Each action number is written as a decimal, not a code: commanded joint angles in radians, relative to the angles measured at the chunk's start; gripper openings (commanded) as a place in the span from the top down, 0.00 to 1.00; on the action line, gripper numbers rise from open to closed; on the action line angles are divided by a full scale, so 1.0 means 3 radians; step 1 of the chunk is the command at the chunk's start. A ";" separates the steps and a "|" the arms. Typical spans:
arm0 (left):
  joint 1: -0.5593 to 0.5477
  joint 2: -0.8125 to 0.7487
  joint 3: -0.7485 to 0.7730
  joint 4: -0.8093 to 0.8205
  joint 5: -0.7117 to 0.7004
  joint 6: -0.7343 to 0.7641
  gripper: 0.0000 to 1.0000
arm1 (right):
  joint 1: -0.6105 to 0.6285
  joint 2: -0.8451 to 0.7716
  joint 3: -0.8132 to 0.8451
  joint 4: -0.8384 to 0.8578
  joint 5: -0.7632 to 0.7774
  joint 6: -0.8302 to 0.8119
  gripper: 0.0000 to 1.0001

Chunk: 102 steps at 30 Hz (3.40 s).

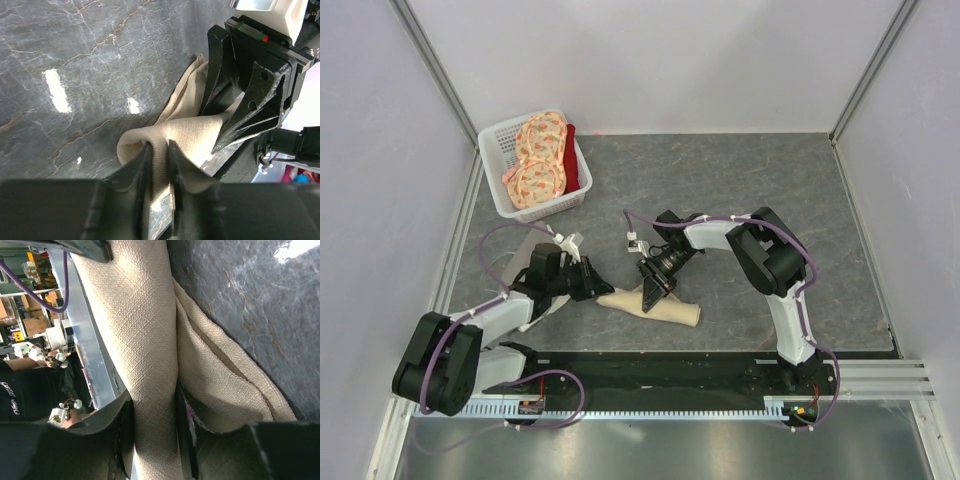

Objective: Fold the napkin, place the utensils inside, and roll it up
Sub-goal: Roll the napkin with the utensil

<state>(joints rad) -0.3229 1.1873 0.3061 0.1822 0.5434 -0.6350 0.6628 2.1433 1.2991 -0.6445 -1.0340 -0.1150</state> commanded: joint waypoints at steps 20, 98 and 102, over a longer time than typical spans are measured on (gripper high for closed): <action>-0.0018 0.0388 0.0416 -0.0376 -0.0155 -0.0098 0.98 | 0.0499 -0.1550 -0.0699 0.0911 0.2367 -0.0261 0.23; -0.0049 0.0215 0.0130 0.0124 0.0137 -0.0138 0.97 | -0.0026 -0.0200 0.0052 0.0072 0.0542 0.0235 0.42; -0.0049 0.0281 0.0212 -0.0055 0.0025 -0.0128 0.98 | -0.0021 -0.0547 0.0042 0.0118 0.0813 0.0286 0.35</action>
<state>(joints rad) -0.3340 1.2499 0.3408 0.1856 0.5682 -0.6636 0.6674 2.0899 1.2972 -0.6521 -0.9707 -0.0113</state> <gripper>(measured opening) 0.045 0.626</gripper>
